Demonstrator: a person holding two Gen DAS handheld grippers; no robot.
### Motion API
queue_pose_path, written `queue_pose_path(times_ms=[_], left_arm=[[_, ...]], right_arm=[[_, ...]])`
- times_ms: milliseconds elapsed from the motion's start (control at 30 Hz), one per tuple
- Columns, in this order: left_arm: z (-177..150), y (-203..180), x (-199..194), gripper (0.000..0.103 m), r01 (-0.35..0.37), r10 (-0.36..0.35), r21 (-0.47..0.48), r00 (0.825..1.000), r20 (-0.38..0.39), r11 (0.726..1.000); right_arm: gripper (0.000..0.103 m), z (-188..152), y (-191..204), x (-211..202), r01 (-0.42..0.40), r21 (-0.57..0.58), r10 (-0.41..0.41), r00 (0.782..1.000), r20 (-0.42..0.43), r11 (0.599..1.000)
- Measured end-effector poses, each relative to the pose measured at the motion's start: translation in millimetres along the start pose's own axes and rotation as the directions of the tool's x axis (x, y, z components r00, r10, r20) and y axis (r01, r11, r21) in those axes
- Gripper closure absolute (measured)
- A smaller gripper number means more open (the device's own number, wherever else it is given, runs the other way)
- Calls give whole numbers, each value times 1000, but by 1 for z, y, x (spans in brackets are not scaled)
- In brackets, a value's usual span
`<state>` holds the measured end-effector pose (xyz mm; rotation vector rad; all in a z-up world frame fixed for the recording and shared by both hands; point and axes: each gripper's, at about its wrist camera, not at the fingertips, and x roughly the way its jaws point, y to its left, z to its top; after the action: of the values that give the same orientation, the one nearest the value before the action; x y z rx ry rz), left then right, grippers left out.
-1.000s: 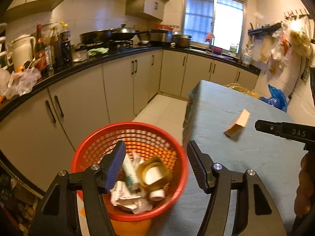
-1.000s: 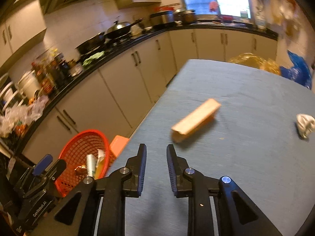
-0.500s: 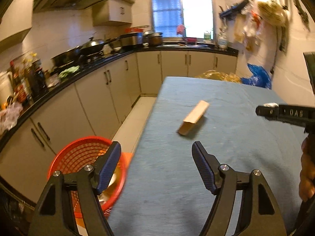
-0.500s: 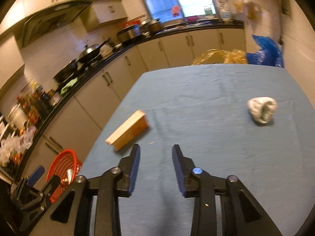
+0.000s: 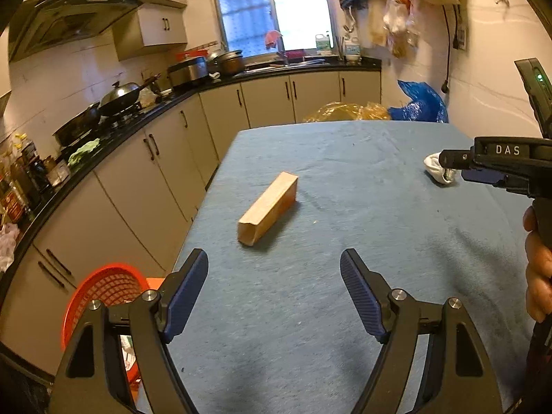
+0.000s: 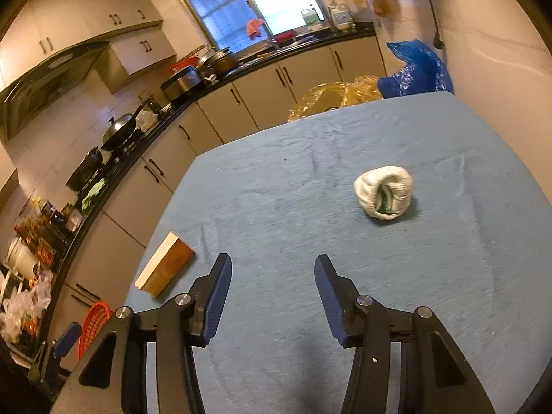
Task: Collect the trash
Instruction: 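Swing both tools back toward the tan box and white cloth bundle, then grasp the tan cardboard box with the left gripper while the right grasps the white cloth bundle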
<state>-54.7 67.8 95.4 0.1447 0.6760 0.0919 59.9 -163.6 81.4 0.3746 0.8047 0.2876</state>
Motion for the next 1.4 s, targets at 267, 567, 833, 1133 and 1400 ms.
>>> queue_pose_path(times_ms=[267, 567, 833, 1133, 1400], left_arm=[[19, 4, 19, 23, 46, -45, 21, 998, -36, 999], [49, 29, 75, 20, 75, -68, 41, 986, -152, 996], [54, 17, 145, 22, 81, -62, 63, 964, -258, 995], [56, 22, 179, 81, 62, -81, -69, 949, -305, 996], [50, 8, 114, 81, 157, -178, -199, 979, -95, 967]], right_arm=[[46, 5, -18, 6, -4, 49, 4, 1000, -15, 999], [44, 8, -46, 14, -1, 129, 4, 1000, -25, 992], [44, 14, -72, 6, 7, 201, -7, 1000, 0, 980], [44, 20, -102, 1, 53, 297, -65, 997, 29, 954], [44, 31, -92, 6, 96, 287, -98, 995, -9, 953]])
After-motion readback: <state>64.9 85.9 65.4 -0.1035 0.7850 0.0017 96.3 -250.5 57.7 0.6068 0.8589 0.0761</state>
